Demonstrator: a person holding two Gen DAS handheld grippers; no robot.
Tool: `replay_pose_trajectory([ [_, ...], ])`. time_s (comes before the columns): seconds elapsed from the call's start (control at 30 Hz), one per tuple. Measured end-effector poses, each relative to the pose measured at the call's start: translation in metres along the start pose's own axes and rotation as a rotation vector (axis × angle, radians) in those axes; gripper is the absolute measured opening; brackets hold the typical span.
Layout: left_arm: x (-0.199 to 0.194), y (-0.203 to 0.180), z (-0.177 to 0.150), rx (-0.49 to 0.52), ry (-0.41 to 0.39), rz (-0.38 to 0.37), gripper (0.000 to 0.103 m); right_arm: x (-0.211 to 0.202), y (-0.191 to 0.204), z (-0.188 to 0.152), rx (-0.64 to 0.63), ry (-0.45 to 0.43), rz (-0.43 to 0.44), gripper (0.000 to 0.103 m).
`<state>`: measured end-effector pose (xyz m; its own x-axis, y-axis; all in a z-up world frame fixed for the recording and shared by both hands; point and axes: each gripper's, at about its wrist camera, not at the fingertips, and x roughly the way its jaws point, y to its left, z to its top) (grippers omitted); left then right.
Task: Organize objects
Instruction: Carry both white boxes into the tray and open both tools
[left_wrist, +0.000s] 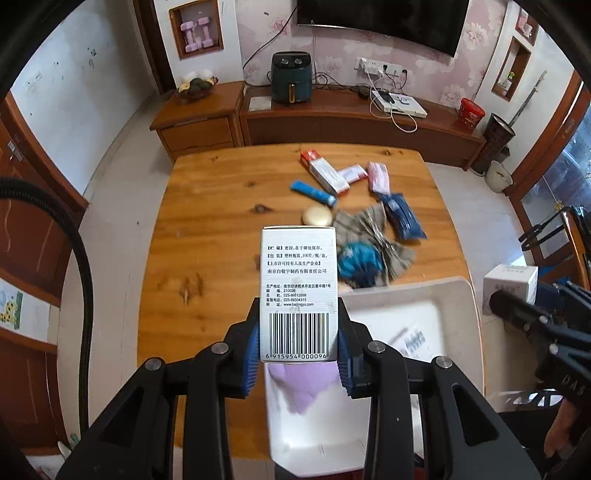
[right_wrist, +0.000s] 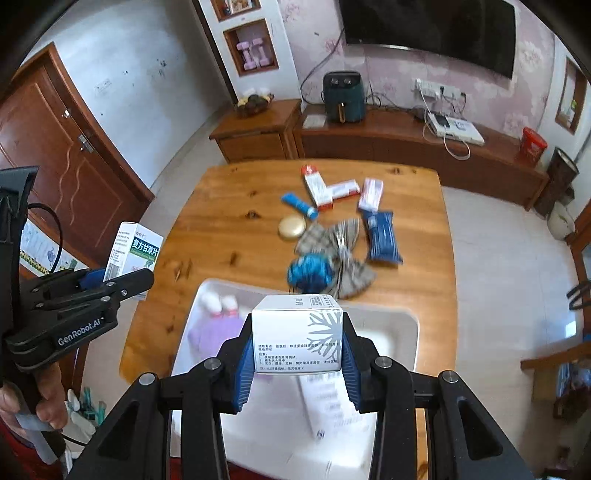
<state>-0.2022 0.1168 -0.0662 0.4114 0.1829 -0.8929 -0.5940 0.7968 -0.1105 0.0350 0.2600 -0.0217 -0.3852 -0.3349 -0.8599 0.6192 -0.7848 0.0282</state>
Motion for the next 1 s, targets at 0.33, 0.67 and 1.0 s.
replay_pose_trajectory([
  [0.33,-0.007,-0.019,-0.032,-0.019,0.001,0.03,0.037,-0.003,0.003,-0.033,0.081,0.04,-0.045,0.041],
  [0.67,0.015,-0.034,-0.056,-0.008,0.052,0.035,0.037,0.011,-0.003,-0.05,0.128,0.079,-0.086,0.041],
  [1.0,0.022,-0.036,-0.062,-0.014,0.073,0.031,0.037,0.021,-0.001,-0.05,0.164,0.106,-0.107,0.041],
])
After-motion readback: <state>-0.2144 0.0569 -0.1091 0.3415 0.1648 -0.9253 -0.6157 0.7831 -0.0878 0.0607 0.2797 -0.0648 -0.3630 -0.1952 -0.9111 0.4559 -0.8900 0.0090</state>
